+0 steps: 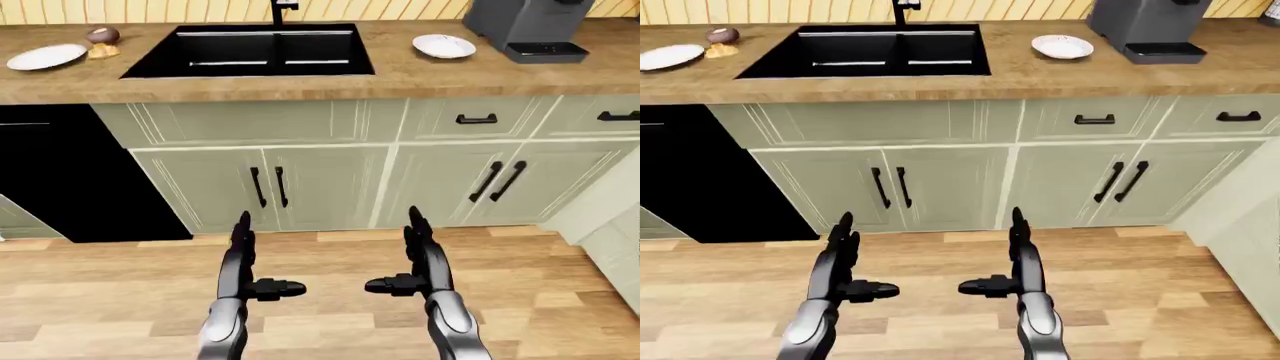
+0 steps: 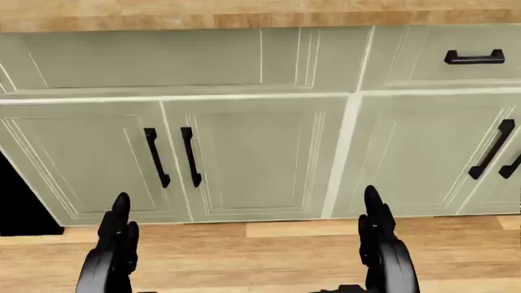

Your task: Place the pastries on the plates.

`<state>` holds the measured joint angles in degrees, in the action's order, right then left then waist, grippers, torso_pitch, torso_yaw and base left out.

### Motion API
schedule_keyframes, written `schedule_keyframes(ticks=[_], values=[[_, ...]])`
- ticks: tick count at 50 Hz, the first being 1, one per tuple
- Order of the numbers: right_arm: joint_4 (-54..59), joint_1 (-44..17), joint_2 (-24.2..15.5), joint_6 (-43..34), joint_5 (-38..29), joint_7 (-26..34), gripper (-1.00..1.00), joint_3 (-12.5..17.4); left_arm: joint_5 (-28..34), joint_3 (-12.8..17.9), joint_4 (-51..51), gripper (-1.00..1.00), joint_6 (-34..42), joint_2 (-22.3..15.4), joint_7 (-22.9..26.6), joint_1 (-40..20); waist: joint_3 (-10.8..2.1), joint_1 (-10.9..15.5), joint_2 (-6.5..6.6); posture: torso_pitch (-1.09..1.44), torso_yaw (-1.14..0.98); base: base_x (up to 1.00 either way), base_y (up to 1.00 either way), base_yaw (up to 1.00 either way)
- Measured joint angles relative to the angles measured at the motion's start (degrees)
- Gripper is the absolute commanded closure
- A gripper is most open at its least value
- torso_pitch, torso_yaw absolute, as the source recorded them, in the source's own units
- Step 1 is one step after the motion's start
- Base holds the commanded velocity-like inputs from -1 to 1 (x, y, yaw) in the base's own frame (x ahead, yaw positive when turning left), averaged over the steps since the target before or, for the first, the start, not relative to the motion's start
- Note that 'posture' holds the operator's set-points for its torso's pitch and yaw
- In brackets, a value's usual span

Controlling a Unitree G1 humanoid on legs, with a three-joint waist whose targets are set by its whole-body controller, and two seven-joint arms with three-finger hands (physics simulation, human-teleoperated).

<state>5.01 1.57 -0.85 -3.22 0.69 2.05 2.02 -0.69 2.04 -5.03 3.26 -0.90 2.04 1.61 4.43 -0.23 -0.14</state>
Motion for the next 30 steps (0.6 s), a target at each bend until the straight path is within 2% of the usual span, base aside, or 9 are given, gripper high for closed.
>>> schedule_keyframes(ticks=[1, 3, 5, 7, 16, 20, 23, 26, 30], values=[[-1.03, -0.10, -0.02, -0.24, 0.27, 0.10, -1.00, 0.07, -0.18, 0.17, 0.81, -1.00, -0.12, -0.08, 0.04, -0.09, -0.57, -0.08, -0.21, 0.00, 0.00, 0.00, 0.00, 0.00], [-3.70, -1.39, -0.17, 0.29, 0.84, 0.12, -1.00, 0.57, -0.53, 0.70, 2.80, -1.00, -1.36, -0.25, -0.05, -1.39, -3.42, 0.37, -0.18, 0.00, 0.00, 0.00, 0.00, 0.00], [-3.82, -1.71, -0.04, 1.22, 1.09, 0.05, -1.00, 0.58, -0.67, 0.83, 2.68, -1.00, -2.47, -0.23, -0.17, -1.61, -2.38, 0.47, -0.53, 0.00, 0.00, 0.00, 0.00, 0.00], [-3.85, -0.82, -0.25, 0.95, 0.96, 0.12, -1.00, 0.21, -0.70, 0.61, 2.33, -1.00, -1.64, -0.25, -0.17, -0.79, -3.08, 0.50, -0.47, 0.00, 0.00, 0.00, 0.00, 0.00], [-9.74, -0.11, -0.61, -2.61, 0.05, 1.10, -1.00, 0.27, 0.94, 1.18, 7.77, -1.00, 6.97, -0.40, -0.82, -1.55, -3.18, 0.46, -0.32, 0.00, 0.00, 0.00, 0.00, 0.00], [-15.28, -1.74, -1.05, -6.19, 0.22, 1.44, -1.00, 1.26, -0.60, 2.38, 16.55, -1.00, 13.46, -1.35, -1.19, -4.93, -4.09, 0.40, -0.26, 0.00, 0.00, 0.00, 0.00, 0.00], [-22.38, -4.61, -2.22, -13.21, 0.60, 1.42, -1.00, 2.84, 0.95, 2.20, 21.01, -1.00, 17.43, -3.02, -1.00, -8.12, -4.20, 0.48, -0.07, 0.00, 0.00, 0.00, 0.00, 0.00], [-28.71, -10.31, -3.71, -20.82, 1.22, 1.41, -1.00, 4.58, 2.36, 3.11, 25.93, -1.00, 25.42, -3.90, -0.70, -14.01, -4.11, 0.48, -0.15, 0.00, 0.00, 0.00, 0.00, 0.00], [-32.19, -17.44, -5.13, -27.95, 1.53, 1.54, -1.00, 4.22, 1.99, 3.99, 27.83, -1.00, 32.38, -5.46, -0.50, -22.62, -4.48, 0.35, -0.28, 0.00, 0.00, 0.00, 0.00, 0.00]])
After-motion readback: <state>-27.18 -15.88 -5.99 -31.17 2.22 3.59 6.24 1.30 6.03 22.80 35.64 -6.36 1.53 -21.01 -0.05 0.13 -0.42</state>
